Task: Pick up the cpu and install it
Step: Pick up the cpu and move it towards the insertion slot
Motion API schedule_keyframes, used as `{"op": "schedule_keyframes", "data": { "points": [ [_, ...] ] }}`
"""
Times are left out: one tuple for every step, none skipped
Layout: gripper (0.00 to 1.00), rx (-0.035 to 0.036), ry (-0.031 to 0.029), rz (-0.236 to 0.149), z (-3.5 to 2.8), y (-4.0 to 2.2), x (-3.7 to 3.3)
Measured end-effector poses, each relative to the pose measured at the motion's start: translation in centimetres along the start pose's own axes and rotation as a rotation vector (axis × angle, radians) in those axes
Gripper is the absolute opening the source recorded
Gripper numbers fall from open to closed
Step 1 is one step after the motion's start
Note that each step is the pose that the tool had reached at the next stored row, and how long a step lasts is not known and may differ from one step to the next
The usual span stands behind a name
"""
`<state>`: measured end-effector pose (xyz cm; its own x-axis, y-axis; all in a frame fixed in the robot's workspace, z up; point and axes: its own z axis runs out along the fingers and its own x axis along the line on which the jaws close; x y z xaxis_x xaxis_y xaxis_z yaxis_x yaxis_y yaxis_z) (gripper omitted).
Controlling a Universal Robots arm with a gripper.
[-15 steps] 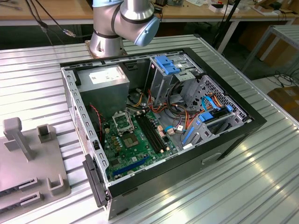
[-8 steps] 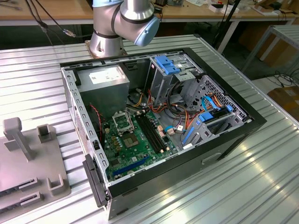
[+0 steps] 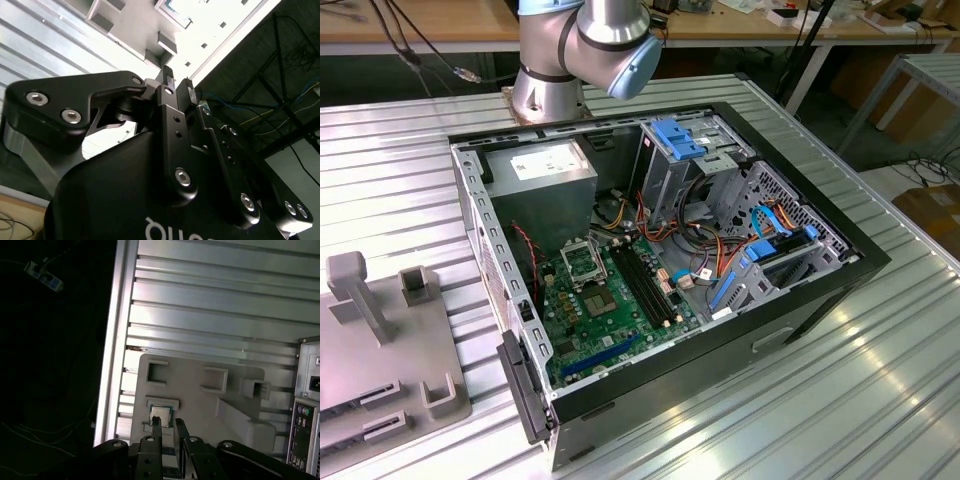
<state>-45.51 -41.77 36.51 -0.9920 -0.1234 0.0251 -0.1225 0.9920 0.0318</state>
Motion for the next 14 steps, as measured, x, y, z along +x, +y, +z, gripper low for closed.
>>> {"op": "schedule_keyframes", "data": {
  "points": [
    [0.25, 0.0013, 0.0001, 0.000, 0.04, -0.11, 0.02],
    [0.25, 0.0059, 0.0007, 0.000, 0.10, -0.13, 0.02],
    [0.25, 0.0112, 0.0021, 0.001, 0.16, -0.14, 0.02],
    [0.25, 0.0126, 0.0022, 0.002, 0.27, -0.16, 0.01],
    [0.25, 0.0124, 0.0019, 0.012, 0.42, -0.16, 0.01],
    [0.25, 0.0115, 0.0010, 0.051, 0.78, -0.17, 0.00],
    [0.25, 0.0108, 0.0003, 0.075, 1.00, -0.17, 0.00],
    [0.25, 0.0103, -0.0002, 0.090, 1.17, -0.18, -0.01],
    [0.25, 0.0101, -0.0003, 0.101, 1.44, -0.19, 0.00],
    [0.25, 0.0101, -0.0004, 0.105, 1.61, -0.20, 0.02],
    [0.25, 0.0102, -0.0007, 0.108, 1.77, -0.20, 0.04],
    [0.25, 0.0105, -0.0011, 0.111, 1.90, -0.19, 0.06],
    [0.25, 0.0110, -0.0015, 0.115, 2.05, -0.20, 0.06],
    [0.26, 0.0113, -0.0016, 0.120, 2.29, -0.21, 0.07]
  ]
}}
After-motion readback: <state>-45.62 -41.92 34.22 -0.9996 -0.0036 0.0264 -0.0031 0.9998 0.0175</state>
